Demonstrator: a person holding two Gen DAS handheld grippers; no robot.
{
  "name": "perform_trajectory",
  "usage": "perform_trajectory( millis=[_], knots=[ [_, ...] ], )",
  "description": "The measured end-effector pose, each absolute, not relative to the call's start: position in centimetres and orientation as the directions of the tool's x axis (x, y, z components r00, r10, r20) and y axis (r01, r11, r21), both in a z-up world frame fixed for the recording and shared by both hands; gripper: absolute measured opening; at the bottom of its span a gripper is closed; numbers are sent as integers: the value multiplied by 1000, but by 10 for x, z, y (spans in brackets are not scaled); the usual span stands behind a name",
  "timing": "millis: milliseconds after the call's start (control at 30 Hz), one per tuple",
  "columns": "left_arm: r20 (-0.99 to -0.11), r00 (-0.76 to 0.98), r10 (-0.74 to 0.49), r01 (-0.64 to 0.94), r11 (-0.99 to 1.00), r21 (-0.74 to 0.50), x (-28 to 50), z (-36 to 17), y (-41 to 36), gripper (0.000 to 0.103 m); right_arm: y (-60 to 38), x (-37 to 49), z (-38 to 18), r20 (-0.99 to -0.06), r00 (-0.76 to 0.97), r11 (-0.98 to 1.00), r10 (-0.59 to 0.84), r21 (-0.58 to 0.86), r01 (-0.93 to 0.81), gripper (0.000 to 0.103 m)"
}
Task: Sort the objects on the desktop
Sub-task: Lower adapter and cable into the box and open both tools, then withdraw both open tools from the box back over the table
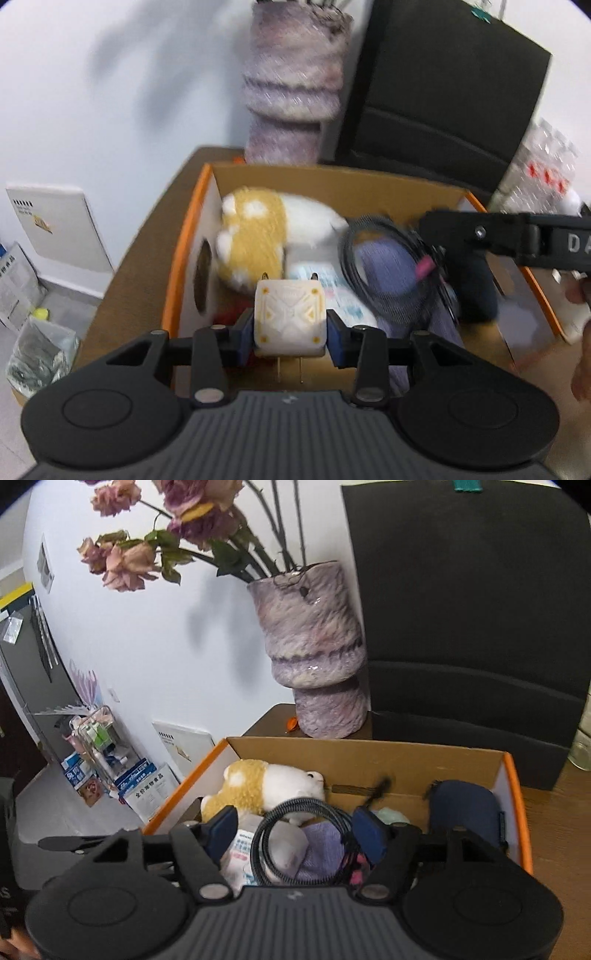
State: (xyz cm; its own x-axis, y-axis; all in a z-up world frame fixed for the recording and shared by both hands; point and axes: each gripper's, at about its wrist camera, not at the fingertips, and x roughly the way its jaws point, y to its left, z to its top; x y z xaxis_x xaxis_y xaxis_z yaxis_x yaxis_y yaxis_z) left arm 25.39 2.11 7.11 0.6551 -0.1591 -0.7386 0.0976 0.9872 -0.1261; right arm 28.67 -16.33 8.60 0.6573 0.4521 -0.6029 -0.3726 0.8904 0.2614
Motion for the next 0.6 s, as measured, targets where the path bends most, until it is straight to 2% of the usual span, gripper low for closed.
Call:
perform_trajectory(
  millis=[100,233,333,467,500,567,600],
  knots=[
    [-747,646,-160,107,987,-119,246,72,18,41,-166,282,82,-624,640,892,449,270,-363,70],
    [-730,658,-185,111,983,-149,236,88,19,60,-165,272,79,-642,617,888,455,284,-361,70],
    [-707,686,-171,96,985,-146,226,108,19,64,-172,261,86,-638,621,889,455,293,-351,70],
    [-678,716,-167,88,985,-149,206,127,19,87,-181,244,99,-638,634,899,437,289,-329,72],
    [-673,723,-155,81,987,-139,199,130,18,90,-183,237,101,-640,637,903,429,286,-321,75],
    [-655,748,-107,48,993,-107,181,131,16,103,-185,219,100,-644,651,916,401,262,-305,78],
    [-638,766,-81,32,996,-89,171,130,16,103,-184,209,99,-646,658,921,387,240,-306,78]
  ],
)
